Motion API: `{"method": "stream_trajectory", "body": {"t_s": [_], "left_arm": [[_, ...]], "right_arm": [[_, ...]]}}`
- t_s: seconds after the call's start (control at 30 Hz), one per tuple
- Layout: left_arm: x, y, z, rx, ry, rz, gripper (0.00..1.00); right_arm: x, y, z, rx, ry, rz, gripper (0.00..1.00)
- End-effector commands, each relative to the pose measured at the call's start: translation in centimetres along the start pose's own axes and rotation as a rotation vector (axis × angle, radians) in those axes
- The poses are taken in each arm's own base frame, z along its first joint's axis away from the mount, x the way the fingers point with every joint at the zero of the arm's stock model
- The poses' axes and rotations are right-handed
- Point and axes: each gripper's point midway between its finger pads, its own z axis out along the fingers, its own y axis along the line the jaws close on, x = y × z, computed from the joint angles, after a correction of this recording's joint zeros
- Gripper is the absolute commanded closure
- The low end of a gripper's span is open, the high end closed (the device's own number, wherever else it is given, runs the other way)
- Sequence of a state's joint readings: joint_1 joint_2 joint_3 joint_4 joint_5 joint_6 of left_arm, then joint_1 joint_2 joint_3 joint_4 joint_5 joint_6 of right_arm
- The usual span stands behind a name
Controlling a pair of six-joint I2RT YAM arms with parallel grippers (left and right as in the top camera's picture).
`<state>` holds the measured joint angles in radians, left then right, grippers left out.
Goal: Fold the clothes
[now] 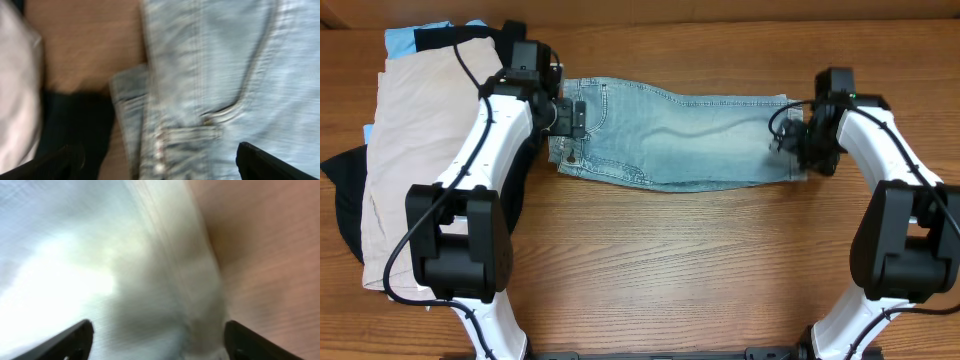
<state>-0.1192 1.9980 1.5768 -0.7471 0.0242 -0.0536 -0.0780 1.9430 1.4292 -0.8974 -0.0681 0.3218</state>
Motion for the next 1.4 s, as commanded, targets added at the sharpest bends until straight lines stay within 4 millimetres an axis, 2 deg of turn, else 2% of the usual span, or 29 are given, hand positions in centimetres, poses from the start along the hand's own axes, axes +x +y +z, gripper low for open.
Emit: {"method": "stream_trajectory", "body": {"t_s": [0.0,0.1,0.13,0.23,0.37,0.5,0.6,0.93,1.03,1.1,1.2,1.37], "left_arm": [[-0.4,-3.2,0.4,0.075,-0.026,0.098,0.0],[-1.3,-5.6,0.3,0.093,-0.07,0.143,0.0],[-1.5,-6.5,0.3,0.095,-0.086,0.161,0.01],[-1.7,-7.6,0.2,0.106,-0.101,0.175,0.01],[-1.4,-7.7,0.3,0.108,-0.089,0.149,0.01],[-0.6,-7.5,0.3,0.105,-0.054,0.147,0.0],[-0.1,-7.4,0.4,0.102,-0.034,0.146,0.0],[2.7,-6.8,0.3,0.091,0.082,0.142,0.0],[3.0,-6.6,0.3,0.089,0.094,0.139,0.0],[2.8,-6.5,0.3,0.09,0.088,0.135,0.0],[2.3,-6.5,0.3,0.091,0.068,0.134,0.0],[1.2,-6.8,0.9,0.101,0.025,0.134,0.0]], "right_arm": [[-2.3,4.6,-3.3,-0.144,-0.12,-0.098,0.09],[-2.6,5.8,-1.9,-0.109,-0.151,-0.137,0.09],[-2.2,6.1,-0.7,-0.088,-0.135,-0.15,0.09],[-1.4,6.0,1.3,-0.069,-0.088,-0.153,0.1],[-0.1,5.1,3.9,-0.038,-0.02,-0.125,0.12],[0.6,4.0,5.0,-0.018,0.012,-0.073,0.12],[1.1,2.5,5.3,0.01,0.037,-0.003,0.14],[4.5,-5.2,6.5,0.128,0.179,0.195,0.16],[5.2,-7.6,6.4,0.149,0.217,0.257,0.17],[5.2,-8.6,6.2,0.143,0.231,0.291,0.17],[5.0,-8.7,5.8,0.087,0.243,0.294,0.17],[3.2,-6.8,3.4,-0.002,0.185,0.21,0.18]]}}
